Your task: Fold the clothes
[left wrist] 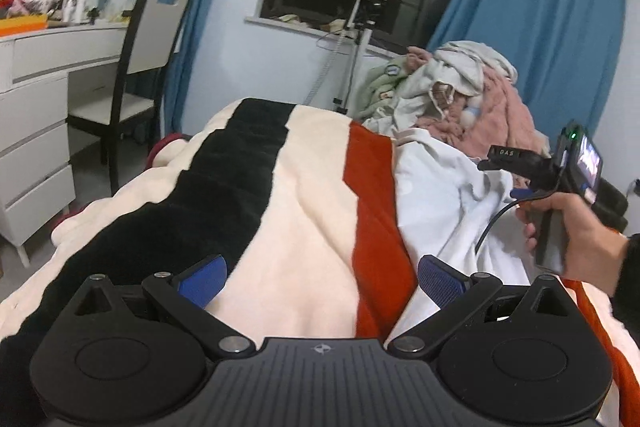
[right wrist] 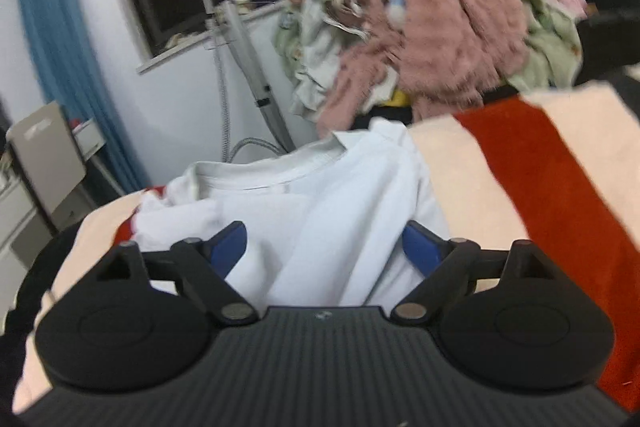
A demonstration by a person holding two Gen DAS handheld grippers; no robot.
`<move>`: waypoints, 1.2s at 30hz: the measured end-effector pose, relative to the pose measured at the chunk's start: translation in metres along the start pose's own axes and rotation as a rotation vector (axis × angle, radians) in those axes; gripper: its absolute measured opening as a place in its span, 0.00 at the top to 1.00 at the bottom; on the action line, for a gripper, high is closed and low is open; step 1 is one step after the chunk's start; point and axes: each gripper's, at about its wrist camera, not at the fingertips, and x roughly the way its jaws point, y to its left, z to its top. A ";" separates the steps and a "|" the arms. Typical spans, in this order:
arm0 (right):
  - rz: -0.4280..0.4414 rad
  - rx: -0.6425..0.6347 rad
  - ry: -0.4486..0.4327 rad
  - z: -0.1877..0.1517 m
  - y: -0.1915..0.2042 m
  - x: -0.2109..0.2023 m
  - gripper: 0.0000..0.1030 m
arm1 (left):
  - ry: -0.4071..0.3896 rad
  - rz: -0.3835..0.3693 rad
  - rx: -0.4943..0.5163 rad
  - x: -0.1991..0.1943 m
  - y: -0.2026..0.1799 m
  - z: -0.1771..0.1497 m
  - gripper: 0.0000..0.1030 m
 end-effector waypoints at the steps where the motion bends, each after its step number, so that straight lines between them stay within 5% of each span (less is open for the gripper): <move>1: 0.008 -0.031 -0.003 -0.001 0.004 -0.011 0.17 | 0.000 -0.006 0.002 0.000 -0.001 0.000 0.00; 10: 0.033 -0.075 -0.084 -0.029 0.007 -0.187 0.17 | -0.034 -0.066 0.009 -0.038 -0.005 0.002 0.00; 16: 0.061 -0.126 -0.112 -0.084 0.012 -0.314 0.17 | -0.058 -0.106 0.060 -0.081 -0.021 -0.003 0.00; 20: 0.086 -0.114 -0.120 -0.127 0.007 -0.379 0.17 | -0.002 -0.138 0.024 -0.097 -0.022 -0.003 0.00; 26: 0.091 -0.070 -0.080 -0.158 -0.007 -0.410 0.17 | 0.134 -0.083 -0.163 -0.112 0.010 -0.007 0.01; 30: 0.104 -0.031 -0.095 -0.157 -0.014 -0.422 0.17 | 0.197 0.026 -0.268 -0.120 0.036 -0.020 0.03; 36: 0.122 -0.003 -0.124 -0.146 -0.031 -0.433 0.17 | 0.305 0.149 -0.301 -0.104 0.047 -0.034 0.16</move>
